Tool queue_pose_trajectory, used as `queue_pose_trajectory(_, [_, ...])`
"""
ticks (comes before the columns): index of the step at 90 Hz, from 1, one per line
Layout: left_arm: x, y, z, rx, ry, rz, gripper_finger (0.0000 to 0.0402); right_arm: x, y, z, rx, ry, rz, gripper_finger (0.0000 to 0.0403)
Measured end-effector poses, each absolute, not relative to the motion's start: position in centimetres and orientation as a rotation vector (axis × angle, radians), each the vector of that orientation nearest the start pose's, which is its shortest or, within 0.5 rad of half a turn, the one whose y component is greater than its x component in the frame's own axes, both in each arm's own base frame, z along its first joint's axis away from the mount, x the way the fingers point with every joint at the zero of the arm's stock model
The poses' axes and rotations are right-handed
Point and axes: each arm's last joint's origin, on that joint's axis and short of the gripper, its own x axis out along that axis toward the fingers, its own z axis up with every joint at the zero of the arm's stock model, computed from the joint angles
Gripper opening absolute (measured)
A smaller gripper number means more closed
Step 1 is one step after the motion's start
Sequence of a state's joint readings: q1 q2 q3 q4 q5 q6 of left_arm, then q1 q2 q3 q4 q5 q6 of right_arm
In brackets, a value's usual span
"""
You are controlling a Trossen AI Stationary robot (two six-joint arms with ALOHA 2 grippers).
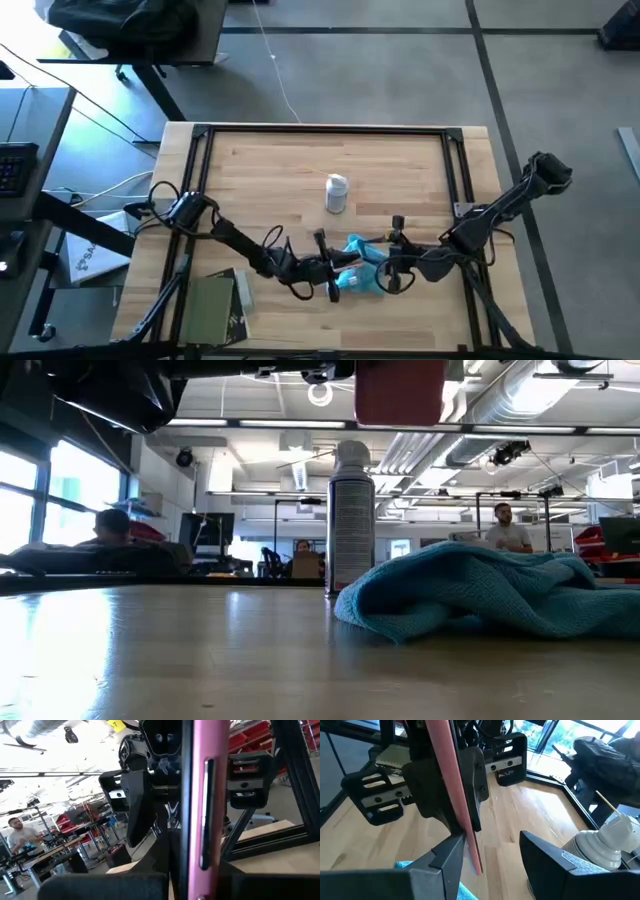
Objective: Apply microfiber cloth
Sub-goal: Wipe the pink cellphone with a blue microfiber cloth
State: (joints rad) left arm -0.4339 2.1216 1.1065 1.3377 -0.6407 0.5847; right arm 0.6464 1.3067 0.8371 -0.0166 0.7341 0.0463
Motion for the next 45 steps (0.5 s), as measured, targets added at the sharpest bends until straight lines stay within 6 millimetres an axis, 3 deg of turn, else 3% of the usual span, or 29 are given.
queue_pose_trajectory(31, [39.2,-15.8,18.3,0.462,-0.180,0.388,0.0001,22.3,16.4,26.0,-0.265,0.360,-0.021,0.0165])
queue_pose_trajectory(45, [39.3,-15.9,18.3,0.447,-0.197,0.352,0.0001,22.2,16.4,26.1,-0.269,0.347,-0.055,0.0165])
